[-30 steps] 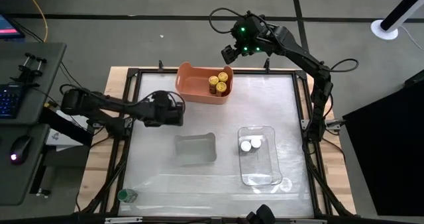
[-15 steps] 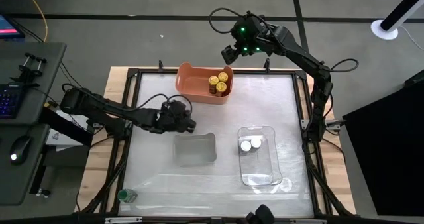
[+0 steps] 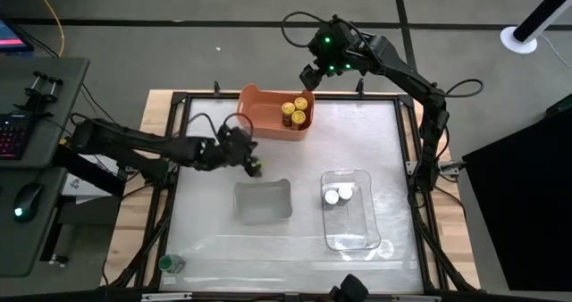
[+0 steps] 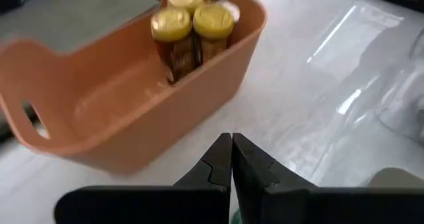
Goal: Sort spices by type
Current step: Put the top green seasoning bottle into the gray bin
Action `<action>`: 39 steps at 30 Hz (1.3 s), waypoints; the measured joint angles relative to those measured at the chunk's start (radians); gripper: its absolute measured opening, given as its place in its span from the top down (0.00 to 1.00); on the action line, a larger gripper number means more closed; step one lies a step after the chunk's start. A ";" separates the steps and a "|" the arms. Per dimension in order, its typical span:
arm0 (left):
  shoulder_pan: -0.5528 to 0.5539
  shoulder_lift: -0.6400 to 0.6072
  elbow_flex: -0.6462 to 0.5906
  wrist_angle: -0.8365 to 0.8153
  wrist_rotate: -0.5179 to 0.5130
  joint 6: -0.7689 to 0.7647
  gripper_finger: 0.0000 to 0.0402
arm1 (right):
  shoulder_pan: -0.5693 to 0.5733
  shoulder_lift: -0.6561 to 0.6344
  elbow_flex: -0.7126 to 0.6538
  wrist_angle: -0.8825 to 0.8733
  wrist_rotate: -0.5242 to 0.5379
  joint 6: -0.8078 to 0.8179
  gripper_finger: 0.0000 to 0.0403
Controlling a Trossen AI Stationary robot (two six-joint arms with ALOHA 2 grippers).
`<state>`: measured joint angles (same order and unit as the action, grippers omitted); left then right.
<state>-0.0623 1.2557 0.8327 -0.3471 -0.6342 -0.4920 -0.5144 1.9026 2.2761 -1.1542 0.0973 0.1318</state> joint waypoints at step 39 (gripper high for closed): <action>0.211 0.073 0.157 -0.312 0.698 0.643 0.20 | 0.488 -0.487 -0.896 -0.238 0.088 0.616 0.34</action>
<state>0.1482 1.3283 0.9894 -0.6590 0.0638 0.1509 -0.0269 1.4154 1.3805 -1.3924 0.1857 0.7481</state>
